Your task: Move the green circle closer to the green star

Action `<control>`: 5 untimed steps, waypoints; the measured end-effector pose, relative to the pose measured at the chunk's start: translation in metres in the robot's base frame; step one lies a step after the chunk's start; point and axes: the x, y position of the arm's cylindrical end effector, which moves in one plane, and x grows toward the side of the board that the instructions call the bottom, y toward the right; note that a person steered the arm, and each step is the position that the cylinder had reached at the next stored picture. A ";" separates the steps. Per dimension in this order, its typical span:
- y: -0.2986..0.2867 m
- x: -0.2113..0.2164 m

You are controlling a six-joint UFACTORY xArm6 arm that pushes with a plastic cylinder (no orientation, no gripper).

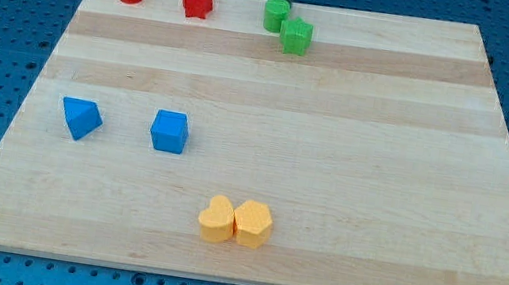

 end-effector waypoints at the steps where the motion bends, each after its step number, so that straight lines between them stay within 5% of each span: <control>1: -0.017 0.000; 3: 0.038 0.003; 5: 0.024 0.023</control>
